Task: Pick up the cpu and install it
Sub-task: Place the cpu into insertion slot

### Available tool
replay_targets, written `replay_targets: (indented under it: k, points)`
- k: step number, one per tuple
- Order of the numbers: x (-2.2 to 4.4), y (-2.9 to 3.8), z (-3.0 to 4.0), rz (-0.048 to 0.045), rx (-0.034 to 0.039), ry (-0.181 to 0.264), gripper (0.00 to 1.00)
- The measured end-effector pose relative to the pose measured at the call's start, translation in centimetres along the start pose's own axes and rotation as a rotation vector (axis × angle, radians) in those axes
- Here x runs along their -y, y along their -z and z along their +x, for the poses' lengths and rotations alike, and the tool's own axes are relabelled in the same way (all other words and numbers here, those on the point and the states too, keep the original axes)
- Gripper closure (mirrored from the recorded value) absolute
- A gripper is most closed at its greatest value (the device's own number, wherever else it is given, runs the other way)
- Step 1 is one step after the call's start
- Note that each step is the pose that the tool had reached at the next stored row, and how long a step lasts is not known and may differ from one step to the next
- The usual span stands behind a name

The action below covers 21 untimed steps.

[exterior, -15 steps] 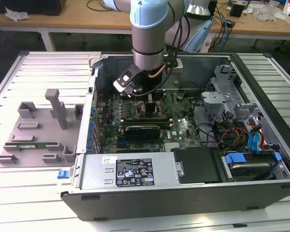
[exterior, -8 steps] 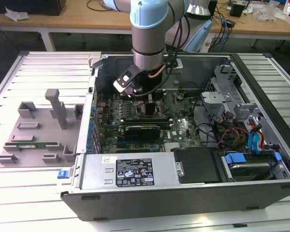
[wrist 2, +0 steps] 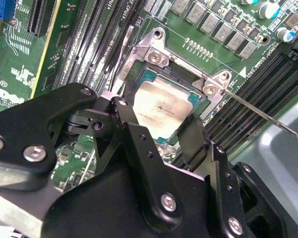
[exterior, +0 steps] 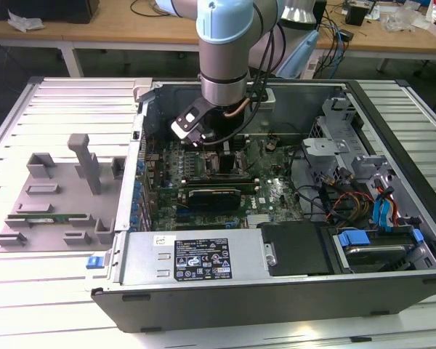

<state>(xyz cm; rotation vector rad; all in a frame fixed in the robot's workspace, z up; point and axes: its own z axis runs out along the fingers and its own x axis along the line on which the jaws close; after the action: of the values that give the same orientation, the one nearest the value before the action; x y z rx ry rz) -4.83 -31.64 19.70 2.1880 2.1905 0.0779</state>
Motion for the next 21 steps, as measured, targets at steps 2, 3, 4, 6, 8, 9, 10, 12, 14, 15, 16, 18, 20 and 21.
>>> replay_targets:
  k: [2,3,4,6,8,9,10,12,14,15,16,18,20,21]
  points:
    - [0.0,0.01,-0.01,0.0001,0.0005,0.0,0.4]
    - [0.0,0.01,0.0,0.0001,0.0004,0.0,0.4]
    - [0.0,0.01,0.0,0.0001,0.0003,0.0,0.46]
    - [0.0,0.0,0.0,0.0001,0.0001,0.0,0.46]
    - [0.0,0.0,0.0,0.0,0.0,0.0,0.46]
    - [-0.01,0.0,0.0,0.0001,0.0,-0.002,0.46]
    - [-0.03,0.0,0.0,0.0001,0.0003,-0.005,0.46]
    - [-0.04,0.0,0.0,0.0,0.0005,-0.007,0.46]
    - [-0.04,0.0,0.0,0.0,0.0005,-0.007,0.46]
    - [-0.04,0.0,0.0,0.0,0.0005,-0.007,0.46]
    - [-0.04,0.0,0.0,0.0,0.0005,-0.007,0.46]
    - [-0.05,-0.02,0.01,-0.0003,0.0001,-0.007,0.45]
    - [-0.05,-0.02,0.01,-0.0003,0.0002,-0.007,0.38]
    - [-0.04,0.0,0.0,0.0,0.0005,-0.007,0.38]
